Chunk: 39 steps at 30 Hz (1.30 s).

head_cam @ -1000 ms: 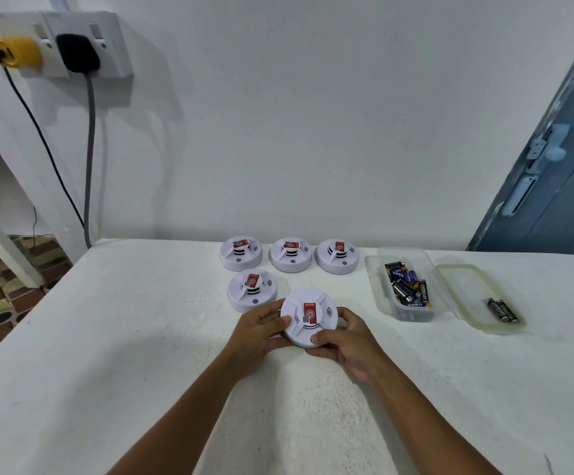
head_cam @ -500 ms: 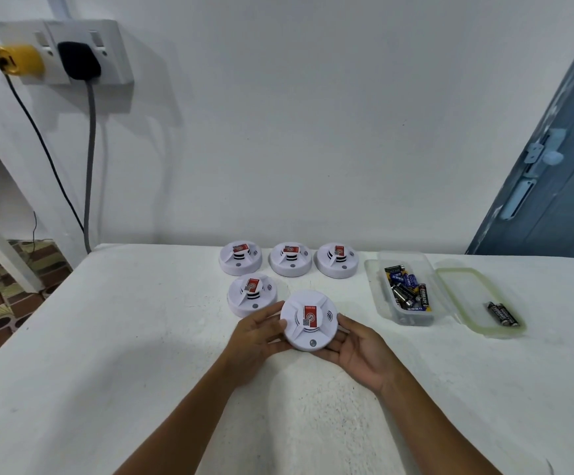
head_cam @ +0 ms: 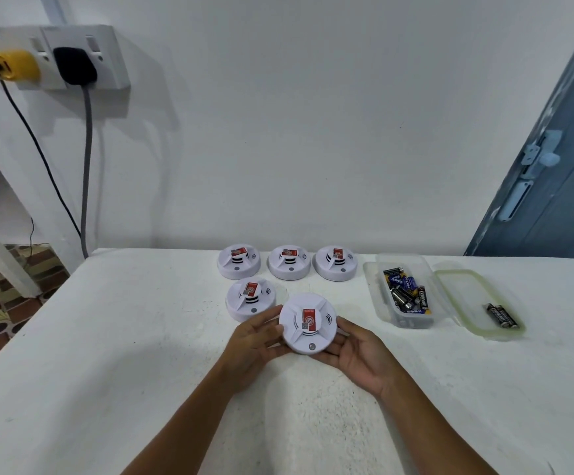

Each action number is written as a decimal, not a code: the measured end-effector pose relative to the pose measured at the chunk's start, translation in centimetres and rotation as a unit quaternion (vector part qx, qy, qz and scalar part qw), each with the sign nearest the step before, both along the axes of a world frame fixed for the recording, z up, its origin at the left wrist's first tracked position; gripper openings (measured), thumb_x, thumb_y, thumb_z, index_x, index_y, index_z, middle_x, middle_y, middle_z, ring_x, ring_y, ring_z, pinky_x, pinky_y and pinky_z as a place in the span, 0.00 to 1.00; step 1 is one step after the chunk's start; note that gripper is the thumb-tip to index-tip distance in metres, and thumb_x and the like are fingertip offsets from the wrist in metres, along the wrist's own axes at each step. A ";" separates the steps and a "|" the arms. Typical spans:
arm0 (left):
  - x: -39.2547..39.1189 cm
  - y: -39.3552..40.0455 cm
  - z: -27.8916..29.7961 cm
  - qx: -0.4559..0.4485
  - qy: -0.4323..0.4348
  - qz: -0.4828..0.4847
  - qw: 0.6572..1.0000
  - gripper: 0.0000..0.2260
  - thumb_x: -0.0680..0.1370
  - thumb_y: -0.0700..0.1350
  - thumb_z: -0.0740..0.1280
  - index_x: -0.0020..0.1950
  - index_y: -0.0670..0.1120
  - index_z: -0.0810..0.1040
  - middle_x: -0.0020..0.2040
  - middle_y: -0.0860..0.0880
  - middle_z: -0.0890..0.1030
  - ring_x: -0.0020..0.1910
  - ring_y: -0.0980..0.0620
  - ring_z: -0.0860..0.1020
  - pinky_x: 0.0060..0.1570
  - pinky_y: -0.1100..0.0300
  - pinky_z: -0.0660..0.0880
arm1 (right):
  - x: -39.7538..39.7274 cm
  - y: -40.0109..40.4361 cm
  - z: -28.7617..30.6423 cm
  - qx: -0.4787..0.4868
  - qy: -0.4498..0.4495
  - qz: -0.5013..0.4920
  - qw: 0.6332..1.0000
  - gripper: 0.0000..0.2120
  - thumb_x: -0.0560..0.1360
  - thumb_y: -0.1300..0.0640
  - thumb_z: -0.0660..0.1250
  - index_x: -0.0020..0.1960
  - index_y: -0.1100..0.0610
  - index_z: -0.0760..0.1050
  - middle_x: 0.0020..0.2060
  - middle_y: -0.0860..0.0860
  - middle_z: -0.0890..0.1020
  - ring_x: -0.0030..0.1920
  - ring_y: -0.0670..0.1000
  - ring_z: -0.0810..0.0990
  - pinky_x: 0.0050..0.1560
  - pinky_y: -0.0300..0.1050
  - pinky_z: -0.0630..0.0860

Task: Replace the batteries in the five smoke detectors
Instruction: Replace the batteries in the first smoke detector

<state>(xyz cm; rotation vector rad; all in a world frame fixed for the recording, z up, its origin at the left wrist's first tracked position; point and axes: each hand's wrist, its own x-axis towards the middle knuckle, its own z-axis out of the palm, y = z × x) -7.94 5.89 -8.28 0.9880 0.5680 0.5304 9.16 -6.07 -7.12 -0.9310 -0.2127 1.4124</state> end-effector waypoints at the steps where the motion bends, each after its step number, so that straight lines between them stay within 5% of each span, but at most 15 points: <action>1: 0.0 0.0 0.0 -0.001 -0.001 0.000 1.000 0.24 0.72 0.40 0.68 0.69 0.40 0.71 0.62 0.42 0.80 0.59 0.40 0.79 0.53 0.47 0.79 | 0.0 0.0 0.0 0.000 -0.001 0.001 1.000 0.19 0.77 0.58 0.61 0.65 0.66 0.74 0.61 0.67 0.77 0.62 0.66 0.76 0.60 0.62 0.75; 30: 0.0 -0.2 0.2 -0.011 -0.004 0.010 1.000 0.16 0.79 0.34 0.61 0.67 0.41 0.73 0.61 0.42 0.81 0.59 0.40 0.80 0.50 0.49 0.80 | 0.1 0.0 -0.1 0.011 0.016 0.004 1.000 0.16 0.75 0.58 0.62 0.57 0.65 0.80 0.57 0.67 0.80 0.54 0.64 0.82 0.55 0.61 0.79; 39: 0.0 -0.3 0.2 -0.012 -0.010 0.009 1.000 0.17 0.79 0.34 0.62 0.68 0.41 0.72 0.62 0.42 0.80 0.59 0.39 0.79 0.51 0.48 0.80 | 0.0 -0.1 0.1 0.011 0.010 0.007 1.000 0.18 0.76 0.58 0.62 0.63 0.66 0.75 0.59 0.67 0.79 0.56 0.64 0.81 0.58 0.62 0.77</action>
